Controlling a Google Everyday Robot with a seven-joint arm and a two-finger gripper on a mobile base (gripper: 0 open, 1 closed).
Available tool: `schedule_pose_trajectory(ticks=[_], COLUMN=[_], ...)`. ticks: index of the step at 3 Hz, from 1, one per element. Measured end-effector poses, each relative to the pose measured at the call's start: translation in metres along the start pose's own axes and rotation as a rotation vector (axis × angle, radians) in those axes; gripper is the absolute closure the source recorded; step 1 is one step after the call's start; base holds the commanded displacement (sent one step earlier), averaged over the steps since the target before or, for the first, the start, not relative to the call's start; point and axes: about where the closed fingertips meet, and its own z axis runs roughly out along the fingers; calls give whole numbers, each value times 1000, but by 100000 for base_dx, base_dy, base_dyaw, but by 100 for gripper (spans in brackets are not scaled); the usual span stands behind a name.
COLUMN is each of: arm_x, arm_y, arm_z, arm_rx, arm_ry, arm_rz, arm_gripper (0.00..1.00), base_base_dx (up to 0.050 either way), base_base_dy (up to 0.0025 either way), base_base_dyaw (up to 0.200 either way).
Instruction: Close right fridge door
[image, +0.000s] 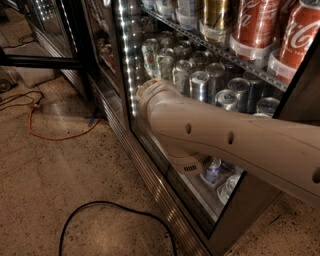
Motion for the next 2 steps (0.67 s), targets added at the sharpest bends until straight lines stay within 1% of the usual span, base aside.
schedule_pose_trajectory(ticks=[1, 2], arm_x=[0, 0], arm_y=[0, 0], arm_z=[0, 0], arm_rx=[0, 0], arm_ry=[0, 0], arm_rz=[0, 0], arm_gripper=[82, 58], base_base_dx=[0, 0], base_base_dy=[0, 0], base_base_dyaw=[0, 0])
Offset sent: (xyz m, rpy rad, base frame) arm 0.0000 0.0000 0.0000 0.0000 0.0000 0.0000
